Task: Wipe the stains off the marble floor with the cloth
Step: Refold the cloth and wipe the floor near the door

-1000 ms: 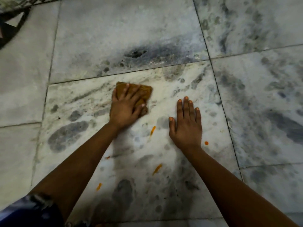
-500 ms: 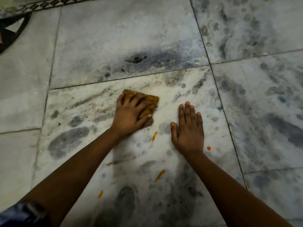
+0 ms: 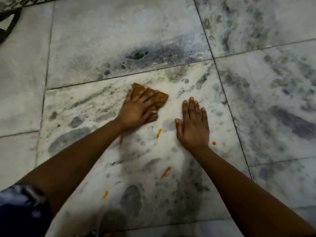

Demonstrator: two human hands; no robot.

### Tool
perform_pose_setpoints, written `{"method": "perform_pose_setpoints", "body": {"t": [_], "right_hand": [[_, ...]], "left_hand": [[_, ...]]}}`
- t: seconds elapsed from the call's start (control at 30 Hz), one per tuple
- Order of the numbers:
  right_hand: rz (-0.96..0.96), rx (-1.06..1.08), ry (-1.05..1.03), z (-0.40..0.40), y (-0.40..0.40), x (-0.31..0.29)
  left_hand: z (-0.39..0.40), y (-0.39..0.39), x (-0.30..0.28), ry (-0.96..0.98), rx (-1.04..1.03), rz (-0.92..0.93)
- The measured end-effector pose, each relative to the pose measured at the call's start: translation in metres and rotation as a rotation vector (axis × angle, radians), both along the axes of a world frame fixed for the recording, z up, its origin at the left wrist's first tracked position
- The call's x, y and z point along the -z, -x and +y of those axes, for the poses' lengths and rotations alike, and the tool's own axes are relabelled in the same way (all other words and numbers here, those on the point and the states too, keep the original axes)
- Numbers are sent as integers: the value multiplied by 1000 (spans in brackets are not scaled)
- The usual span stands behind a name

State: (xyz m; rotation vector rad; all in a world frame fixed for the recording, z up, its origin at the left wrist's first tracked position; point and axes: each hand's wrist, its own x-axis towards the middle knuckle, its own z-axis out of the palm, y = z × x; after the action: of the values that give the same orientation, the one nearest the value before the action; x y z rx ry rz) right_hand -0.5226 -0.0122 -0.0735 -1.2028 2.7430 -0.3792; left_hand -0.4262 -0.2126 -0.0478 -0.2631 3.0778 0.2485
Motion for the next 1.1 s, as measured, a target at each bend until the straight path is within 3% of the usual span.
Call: {"method": "perform_pose_setpoints", "body": {"t": [0.13,0.2,0.33,0.43,0.57,0.7,0.83,0.9,1.0,1.1], "right_hand": [[-84,-50,-87,0,8,-9],[-160,-103,-108,6,17,-15],[-154,-91,-10,48,30,-24],[-78,3,10,105,24,-23],[-65,128,-36,169,-6,-7],[-23,131,-38,176,-14,-3],[-26,125,-48,176,-12,-3],[-37,135,-58,176,-11,-3],[-45,154,-64,175,-11,-4],[-55,158,-47,175,-10,-5]], "left_hand": [[-23,46,-12,-90,-324,-63],[-10,84,-19,-105,-382,-77],[52,117,-22,-111,-203,-157],[100,94,-22,-46,-45,-141],[101,43,-12,-88,138,-68],[94,73,-14,-100,-56,-190],[145,115,-15,-292,-238,-164],[179,108,-13,-319,-213,-158],[215,57,-10,-183,-92,-114],[202,28,2,-60,12,-6]]}}
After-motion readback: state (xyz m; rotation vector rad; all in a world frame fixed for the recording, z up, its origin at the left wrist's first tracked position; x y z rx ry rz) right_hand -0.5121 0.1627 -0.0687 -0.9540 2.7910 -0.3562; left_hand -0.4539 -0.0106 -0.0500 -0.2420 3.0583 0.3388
